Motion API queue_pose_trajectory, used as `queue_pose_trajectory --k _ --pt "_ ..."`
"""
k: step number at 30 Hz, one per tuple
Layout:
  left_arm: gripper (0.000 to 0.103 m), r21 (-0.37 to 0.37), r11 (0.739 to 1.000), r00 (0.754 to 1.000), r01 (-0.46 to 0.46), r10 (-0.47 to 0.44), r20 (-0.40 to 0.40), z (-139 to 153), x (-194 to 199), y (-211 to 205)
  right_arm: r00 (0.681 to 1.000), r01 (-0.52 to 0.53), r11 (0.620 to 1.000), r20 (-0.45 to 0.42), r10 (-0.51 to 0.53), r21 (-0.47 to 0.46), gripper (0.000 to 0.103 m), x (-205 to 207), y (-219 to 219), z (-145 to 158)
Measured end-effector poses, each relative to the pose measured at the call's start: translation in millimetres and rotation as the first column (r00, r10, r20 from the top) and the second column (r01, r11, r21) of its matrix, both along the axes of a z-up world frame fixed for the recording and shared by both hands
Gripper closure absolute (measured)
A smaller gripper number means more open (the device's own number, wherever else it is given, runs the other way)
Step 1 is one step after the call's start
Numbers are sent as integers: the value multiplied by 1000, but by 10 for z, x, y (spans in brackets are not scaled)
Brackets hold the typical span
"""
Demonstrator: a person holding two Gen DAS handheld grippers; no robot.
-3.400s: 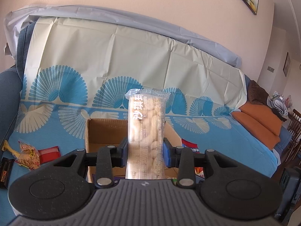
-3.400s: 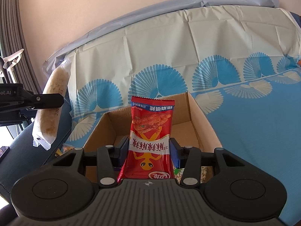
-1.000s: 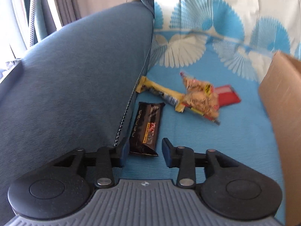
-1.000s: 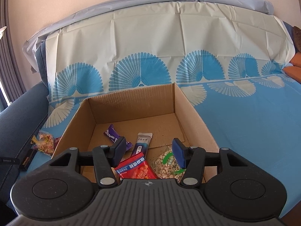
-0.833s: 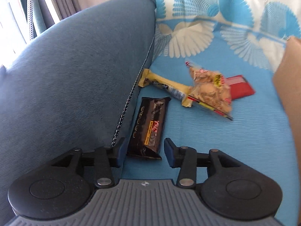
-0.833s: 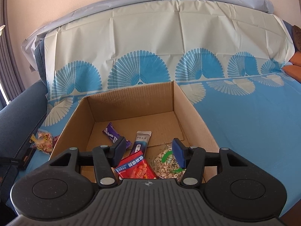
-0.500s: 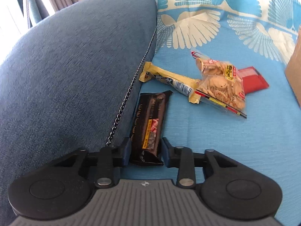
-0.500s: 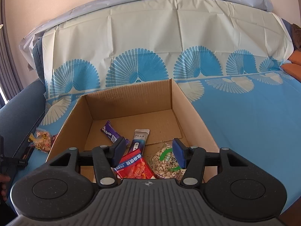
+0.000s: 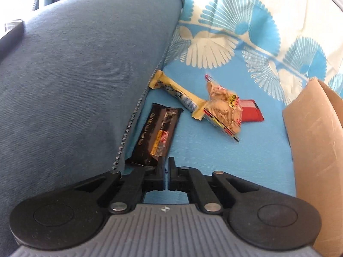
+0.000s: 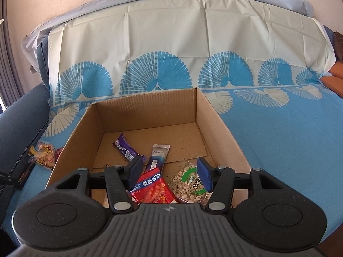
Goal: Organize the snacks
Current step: 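Close the left tool on the dark chocolate bar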
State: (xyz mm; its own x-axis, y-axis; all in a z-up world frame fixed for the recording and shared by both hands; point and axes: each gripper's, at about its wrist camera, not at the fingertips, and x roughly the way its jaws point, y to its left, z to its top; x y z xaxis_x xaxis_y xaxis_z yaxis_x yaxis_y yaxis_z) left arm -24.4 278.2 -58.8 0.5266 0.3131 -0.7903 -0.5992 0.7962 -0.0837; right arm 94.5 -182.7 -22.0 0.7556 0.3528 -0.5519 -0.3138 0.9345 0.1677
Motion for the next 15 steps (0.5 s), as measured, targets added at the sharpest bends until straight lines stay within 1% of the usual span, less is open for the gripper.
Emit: queue_pose_trajectory --k 1,2,3,6,8,12,14,15 --pt "86 17 1000 1000 -2 3 -15 -9 25 -17 1000 1 1000 -2 -1 -1 45 6 11 -2" --pt "75 40 999 999 -5 6 -34 -21 63 -42 1000 2 1000 -2 -2 -4 45 8 28 -4" --pt "67 67 998 999 -6 10 -52 -35 113 -71 1000 1 1000 -2 -1 -8 45 8 43 -5" --pt "66 154 988 995 -24 39 -94 -87 227 -127 1000 -11 1000 7 12 -29 45 -6 81 0" --pt "66 187 982 993 -33 53 -103 -140 306 -124 1000 -14 999 11 14 -38 45 -23 91 4" --pt "66 219 976 989 -22 54 -141 -285 425 -70 1000 -4 999 8 4 -32 44 -31 55 13" --pt "66 225 974 989 -23 55 -138 -302 432 -54 1000 2 1000 5 -1 -26 44 -24 43 14" --pt "69 222 975 990 -24 54 -134 -312 434 -46 1000 5 1000 4 -5 -24 43 -20 39 14"
